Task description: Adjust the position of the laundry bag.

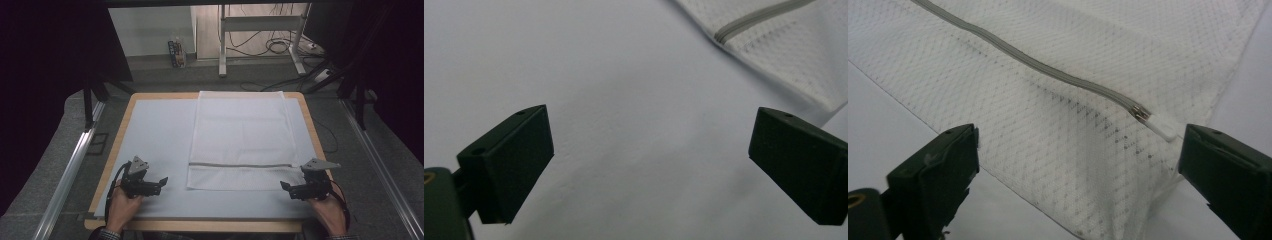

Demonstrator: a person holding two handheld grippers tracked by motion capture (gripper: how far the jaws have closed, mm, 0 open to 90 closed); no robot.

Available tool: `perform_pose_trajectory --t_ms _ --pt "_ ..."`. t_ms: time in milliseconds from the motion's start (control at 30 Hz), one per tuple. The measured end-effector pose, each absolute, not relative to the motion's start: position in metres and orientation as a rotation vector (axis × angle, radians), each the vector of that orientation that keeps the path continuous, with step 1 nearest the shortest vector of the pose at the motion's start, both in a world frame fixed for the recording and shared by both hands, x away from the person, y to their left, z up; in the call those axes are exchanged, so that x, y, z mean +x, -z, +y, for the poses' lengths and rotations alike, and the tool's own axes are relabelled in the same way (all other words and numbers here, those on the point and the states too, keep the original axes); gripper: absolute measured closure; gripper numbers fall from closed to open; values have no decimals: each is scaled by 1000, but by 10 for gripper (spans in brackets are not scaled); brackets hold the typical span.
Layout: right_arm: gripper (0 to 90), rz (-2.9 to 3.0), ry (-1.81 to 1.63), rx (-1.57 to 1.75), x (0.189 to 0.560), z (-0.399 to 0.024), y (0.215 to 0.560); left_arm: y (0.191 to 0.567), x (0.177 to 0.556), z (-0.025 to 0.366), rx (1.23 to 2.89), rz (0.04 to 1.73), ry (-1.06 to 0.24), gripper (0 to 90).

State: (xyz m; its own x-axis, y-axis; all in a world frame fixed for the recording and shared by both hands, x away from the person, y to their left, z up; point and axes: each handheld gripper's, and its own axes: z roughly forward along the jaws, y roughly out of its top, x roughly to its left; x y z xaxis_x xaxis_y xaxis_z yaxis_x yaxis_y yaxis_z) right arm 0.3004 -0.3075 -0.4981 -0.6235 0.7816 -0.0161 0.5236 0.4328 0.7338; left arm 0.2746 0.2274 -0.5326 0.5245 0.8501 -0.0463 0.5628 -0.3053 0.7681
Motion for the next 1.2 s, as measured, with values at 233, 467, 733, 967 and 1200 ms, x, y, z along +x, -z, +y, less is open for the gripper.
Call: perform_pose_trajectory --t_ms 233,467,733,967,1200 --pt "8 2355 -986 1090 300 -303 500 535 277 223 2058 1146 -430 29" --pt "6 2356 -986 1092 301 -304 501 534 278 223 2066 1165 -425 31" --pt "7 2348 -980 1071 301 -304 499 536 279 220 2089 1157 -439 29" --pt "17 2349 -978 1085 302 -303 500 535 281 217 2103 1152 -441 34" --pt "34 2336 -980 1082 305 -302 495 534 288 211 2093 1146 -406 35"
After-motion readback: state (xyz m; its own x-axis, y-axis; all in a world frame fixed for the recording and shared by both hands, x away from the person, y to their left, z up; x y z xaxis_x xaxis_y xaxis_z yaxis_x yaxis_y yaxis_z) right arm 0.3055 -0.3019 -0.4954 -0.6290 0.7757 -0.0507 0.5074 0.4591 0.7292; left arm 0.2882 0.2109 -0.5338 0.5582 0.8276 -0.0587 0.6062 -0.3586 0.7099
